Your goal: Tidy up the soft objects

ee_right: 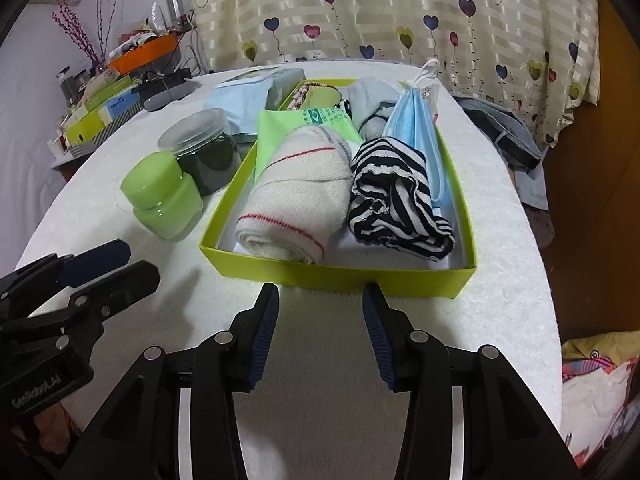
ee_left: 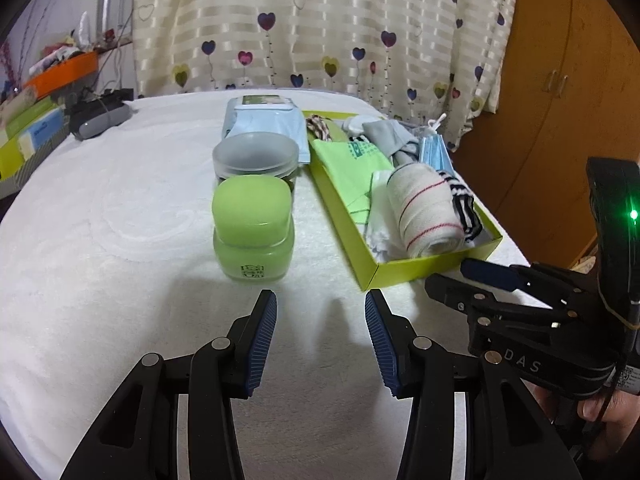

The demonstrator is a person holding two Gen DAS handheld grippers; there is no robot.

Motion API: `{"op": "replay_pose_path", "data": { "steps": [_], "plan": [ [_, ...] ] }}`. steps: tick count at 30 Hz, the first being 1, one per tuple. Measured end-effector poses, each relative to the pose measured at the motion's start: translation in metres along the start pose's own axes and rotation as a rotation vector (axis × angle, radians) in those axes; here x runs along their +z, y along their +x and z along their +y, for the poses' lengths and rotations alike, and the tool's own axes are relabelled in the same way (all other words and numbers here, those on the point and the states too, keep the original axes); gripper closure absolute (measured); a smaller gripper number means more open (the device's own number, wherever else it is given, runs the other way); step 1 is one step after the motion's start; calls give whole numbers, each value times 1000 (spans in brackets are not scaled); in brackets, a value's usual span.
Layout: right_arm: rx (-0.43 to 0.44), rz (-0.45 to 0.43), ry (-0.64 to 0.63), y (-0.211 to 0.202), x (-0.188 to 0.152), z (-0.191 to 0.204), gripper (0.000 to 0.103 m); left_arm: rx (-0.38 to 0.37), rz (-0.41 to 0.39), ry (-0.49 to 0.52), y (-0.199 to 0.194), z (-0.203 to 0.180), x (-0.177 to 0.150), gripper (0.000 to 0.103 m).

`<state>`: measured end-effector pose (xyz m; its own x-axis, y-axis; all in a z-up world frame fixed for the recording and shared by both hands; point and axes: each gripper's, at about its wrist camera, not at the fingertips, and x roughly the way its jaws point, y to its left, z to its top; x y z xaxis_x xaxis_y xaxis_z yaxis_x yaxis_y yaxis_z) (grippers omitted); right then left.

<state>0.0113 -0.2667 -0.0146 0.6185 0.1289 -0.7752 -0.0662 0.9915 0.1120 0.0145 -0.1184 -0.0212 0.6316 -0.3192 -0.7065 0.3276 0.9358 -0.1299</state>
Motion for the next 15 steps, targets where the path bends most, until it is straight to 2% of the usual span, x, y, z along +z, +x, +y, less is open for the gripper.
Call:
{"op": "replay_pose_path", "data": {
  "steps": [15],
  "plan": [
    [-29, -5, -2, 14, 0, 3, 54, 82, 38, -17, 14, 4, -2, 58]
  ]
}}
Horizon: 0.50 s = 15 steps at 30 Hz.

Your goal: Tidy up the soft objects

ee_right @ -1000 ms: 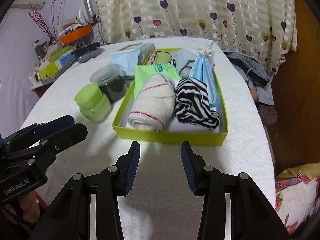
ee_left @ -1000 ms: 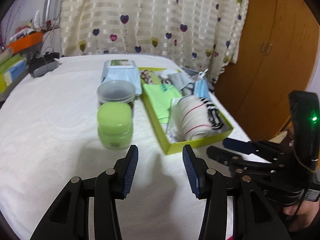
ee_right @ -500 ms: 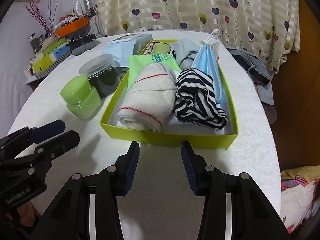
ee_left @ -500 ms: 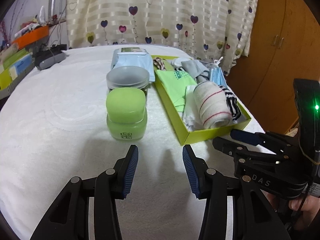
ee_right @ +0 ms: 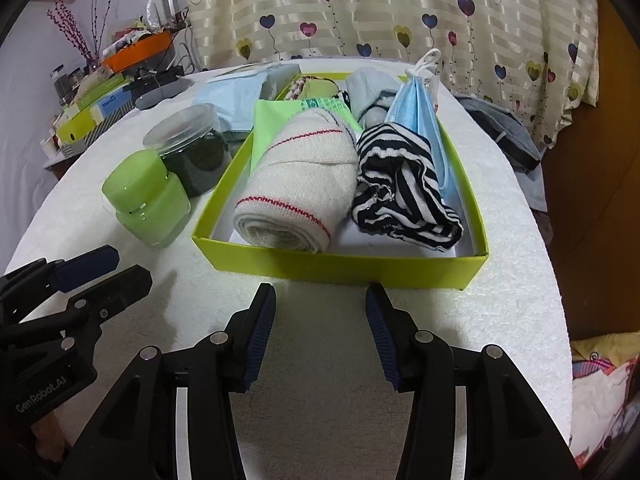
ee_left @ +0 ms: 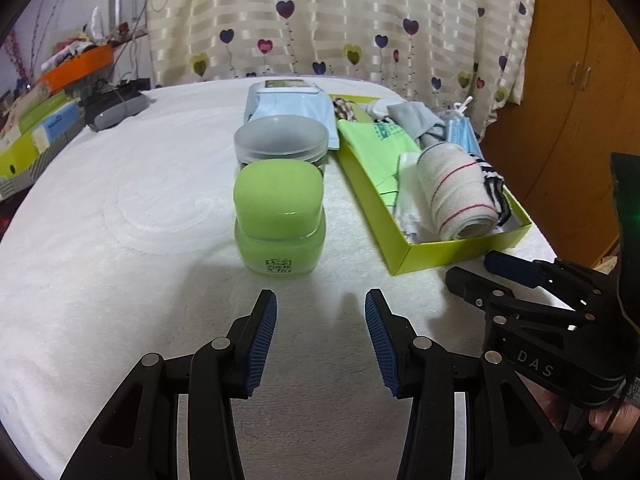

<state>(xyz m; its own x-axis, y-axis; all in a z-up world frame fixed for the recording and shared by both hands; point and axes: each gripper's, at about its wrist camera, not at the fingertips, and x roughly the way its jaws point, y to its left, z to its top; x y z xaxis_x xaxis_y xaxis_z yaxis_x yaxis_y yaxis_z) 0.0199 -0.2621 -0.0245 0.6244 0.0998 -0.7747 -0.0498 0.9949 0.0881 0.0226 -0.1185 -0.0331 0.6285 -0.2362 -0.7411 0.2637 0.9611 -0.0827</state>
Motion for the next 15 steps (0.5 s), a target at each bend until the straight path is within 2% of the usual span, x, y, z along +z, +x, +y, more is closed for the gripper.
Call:
{"op": "replay_pose_path", "data": {
  "steps": [7, 15],
  "plan": [
    [-13, -3, -22, 3, 0, 7, 44, 4, 13, -17, 5, 4, 2, 58],
    [-11, 2, -27, 5, 1, 9, 39, 23, 35, -23, 12, 6, 2, 58]
  ]
}}
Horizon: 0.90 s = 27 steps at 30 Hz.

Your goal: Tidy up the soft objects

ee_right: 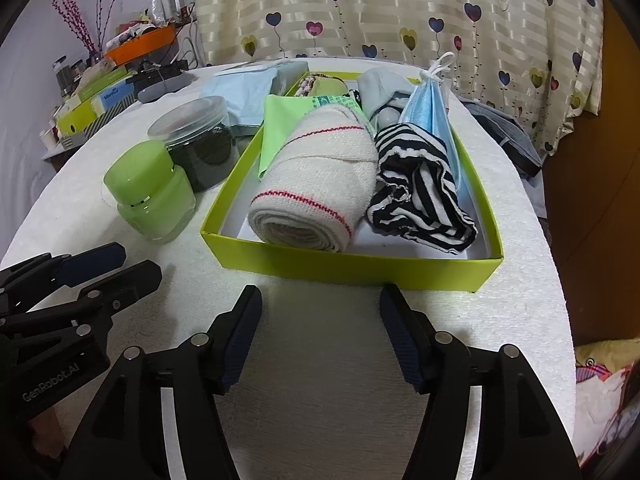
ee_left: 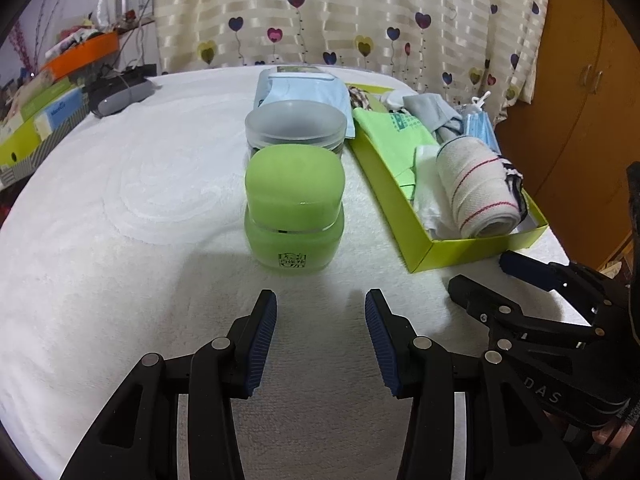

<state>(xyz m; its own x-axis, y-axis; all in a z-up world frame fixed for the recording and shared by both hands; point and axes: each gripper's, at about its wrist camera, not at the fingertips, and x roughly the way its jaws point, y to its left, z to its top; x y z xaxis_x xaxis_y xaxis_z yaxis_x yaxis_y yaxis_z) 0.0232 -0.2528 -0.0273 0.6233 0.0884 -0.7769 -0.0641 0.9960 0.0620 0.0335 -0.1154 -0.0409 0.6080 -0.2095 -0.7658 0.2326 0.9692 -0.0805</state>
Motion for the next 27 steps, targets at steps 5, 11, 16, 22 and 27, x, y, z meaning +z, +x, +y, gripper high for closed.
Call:
{"op": "replay_pose_path", "data": {
  "steps": [5, 11, 16, 22, 27],
  "plan": [
    [-11, 3, -9, 2, 0, 2, 39, 13, 6, 8, 3, 1, 0, 58],
    [-13, 3, -11, 2, 0, 2, 39, 22, 0, 18, 5, 2, -1, 58],
    [-14, 3, -11, 1, -1, 3, 39, 30, -6, 38, 5, 0, -2, 55],
    [-13, 3, -11, 1, -1, 4, 39, 23, -11, 52, 5, -2, -4, 52],
    [-18, 3, -14, 1, -2, 3, 39, 20, -13, 56, 5, -2, -4, 51]
  ]
}}
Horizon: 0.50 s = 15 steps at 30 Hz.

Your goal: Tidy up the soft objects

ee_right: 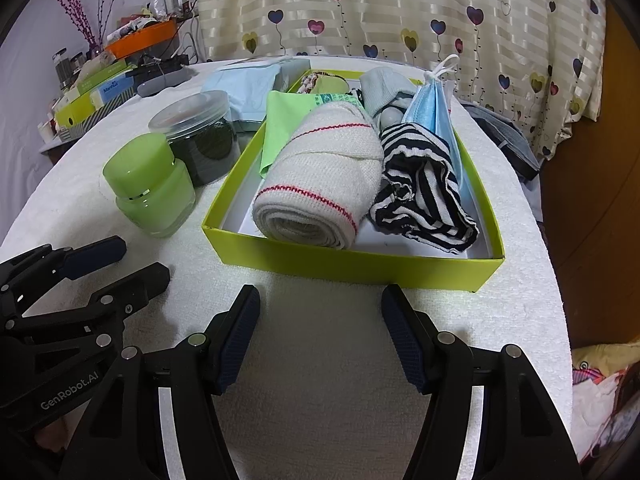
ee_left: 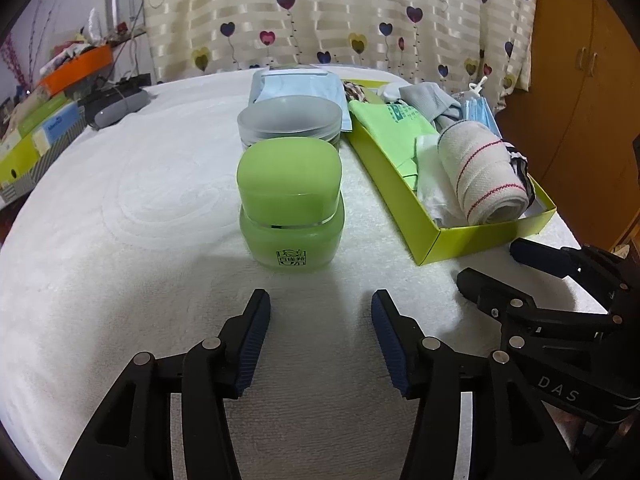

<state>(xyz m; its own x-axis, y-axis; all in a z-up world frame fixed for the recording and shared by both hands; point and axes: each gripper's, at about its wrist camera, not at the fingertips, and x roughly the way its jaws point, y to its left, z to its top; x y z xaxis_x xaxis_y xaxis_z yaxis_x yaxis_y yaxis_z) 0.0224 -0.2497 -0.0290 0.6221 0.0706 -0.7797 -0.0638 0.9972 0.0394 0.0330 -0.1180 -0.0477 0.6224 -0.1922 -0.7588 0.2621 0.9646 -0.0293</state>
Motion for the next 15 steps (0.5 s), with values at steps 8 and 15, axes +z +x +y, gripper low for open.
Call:
{"op": "replay_pose_path", "data": {
  "steps": [8, 15],
  "plan": [
    [-3, 0, -2, 0, 0, 0, 39, -1, 0, -1, 0, 0, 0, 51],
    [-3, 0, -2, 0, 0, 1, 39, 1, 0, -1, 0, -1, 0, 51]
  ]
}}
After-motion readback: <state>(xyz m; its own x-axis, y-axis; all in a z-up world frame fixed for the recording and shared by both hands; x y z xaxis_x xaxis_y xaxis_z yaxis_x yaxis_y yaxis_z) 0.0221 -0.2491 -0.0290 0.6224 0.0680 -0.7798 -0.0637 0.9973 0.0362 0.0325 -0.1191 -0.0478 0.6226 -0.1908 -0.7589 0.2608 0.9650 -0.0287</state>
